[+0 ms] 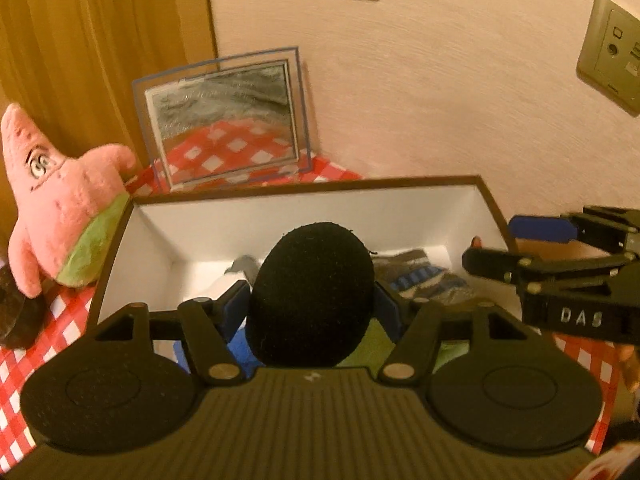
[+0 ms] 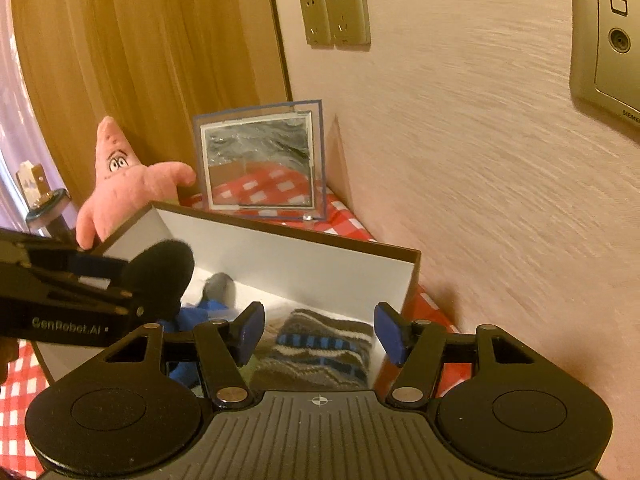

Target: Organize soft objects

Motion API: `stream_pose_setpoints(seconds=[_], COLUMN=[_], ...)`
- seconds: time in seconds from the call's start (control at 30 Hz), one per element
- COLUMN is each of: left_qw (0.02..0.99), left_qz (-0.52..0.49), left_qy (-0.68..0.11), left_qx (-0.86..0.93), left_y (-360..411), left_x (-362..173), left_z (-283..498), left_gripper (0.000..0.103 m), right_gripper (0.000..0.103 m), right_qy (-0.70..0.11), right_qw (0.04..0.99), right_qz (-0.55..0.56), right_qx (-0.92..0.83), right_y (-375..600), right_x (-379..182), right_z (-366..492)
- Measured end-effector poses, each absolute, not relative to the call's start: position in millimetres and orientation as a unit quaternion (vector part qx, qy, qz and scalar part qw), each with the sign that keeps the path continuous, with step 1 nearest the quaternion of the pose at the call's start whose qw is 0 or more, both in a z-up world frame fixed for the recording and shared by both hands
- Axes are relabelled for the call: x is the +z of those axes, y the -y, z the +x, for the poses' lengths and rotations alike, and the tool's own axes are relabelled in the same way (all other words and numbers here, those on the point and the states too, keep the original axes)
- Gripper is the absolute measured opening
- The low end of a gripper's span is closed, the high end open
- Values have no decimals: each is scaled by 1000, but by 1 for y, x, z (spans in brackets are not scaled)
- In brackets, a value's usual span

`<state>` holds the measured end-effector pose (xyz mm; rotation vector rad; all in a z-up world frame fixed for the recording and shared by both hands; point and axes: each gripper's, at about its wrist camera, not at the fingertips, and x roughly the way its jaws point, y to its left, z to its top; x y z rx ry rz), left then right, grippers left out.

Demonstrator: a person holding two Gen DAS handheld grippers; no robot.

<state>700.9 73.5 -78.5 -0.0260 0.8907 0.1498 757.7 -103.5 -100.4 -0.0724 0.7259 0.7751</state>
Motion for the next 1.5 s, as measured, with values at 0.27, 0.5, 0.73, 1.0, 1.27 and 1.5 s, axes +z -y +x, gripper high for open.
stream_pose_setpoints(seconds=[0.27, 0.5, 0.73, 1.0, 1.27, 1.5], left_qw=[902, 901, 901, 909, 910, 909], left_qz=[1, -8, -44, -74, -69, -60], left_qy=[-420, -422, -413, -381, -372, -374], left_qx=[95, 102, 125, 151, 170, 176], left_y=[-72, -79, -83, -69, -50, -34], left_x=[-73, -67, -49, -13, 3, 1], left_z=[705, 684, 642, 577, 502, 426], left_gripper=[80, 80, 80, 80, 80, 80], right_gripper=[63, 65, 66, 67, 69, 70], right_qy=[-354, -364, -360, -340, -339, -343], right_qw=[852, 839, 836, 841, 848, 854], right_qz=[-45, -52, -32, 4, 34, 23], right_qx=[383, 401, 414, 421, 405, 392], right_y=[109, 119, 140, 170, 207, 221], right_x=[-97, -98, -88, -64, -50, -42], right_z=[749, 733, 716, 688, 639, 563])
